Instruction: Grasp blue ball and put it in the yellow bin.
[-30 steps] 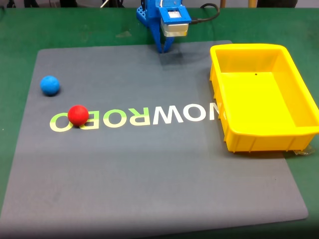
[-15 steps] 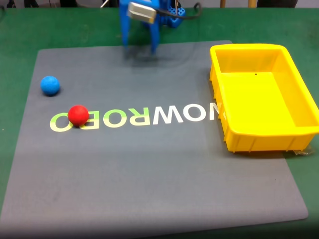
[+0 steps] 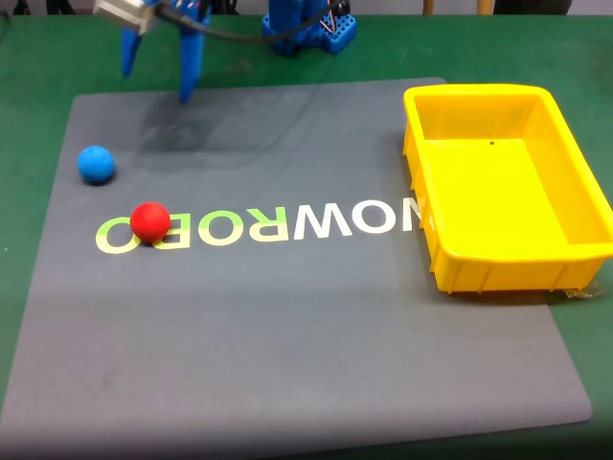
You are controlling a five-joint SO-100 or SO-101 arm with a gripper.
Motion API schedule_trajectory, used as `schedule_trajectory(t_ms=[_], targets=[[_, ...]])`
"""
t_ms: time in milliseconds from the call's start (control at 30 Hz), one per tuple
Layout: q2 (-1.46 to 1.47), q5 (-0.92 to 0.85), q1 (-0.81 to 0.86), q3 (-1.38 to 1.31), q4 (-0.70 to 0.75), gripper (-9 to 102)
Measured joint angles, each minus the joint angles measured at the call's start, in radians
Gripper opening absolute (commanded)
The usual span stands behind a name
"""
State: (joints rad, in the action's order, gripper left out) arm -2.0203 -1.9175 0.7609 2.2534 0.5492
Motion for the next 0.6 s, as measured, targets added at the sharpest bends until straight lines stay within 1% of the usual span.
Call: schedule_trajectory(t_ms=[333,600], targets=[[0.291,0.0,0.025,-0.158,-0.074,31],[0.482,0.028,0.028,-0.311,-0.089,31]])
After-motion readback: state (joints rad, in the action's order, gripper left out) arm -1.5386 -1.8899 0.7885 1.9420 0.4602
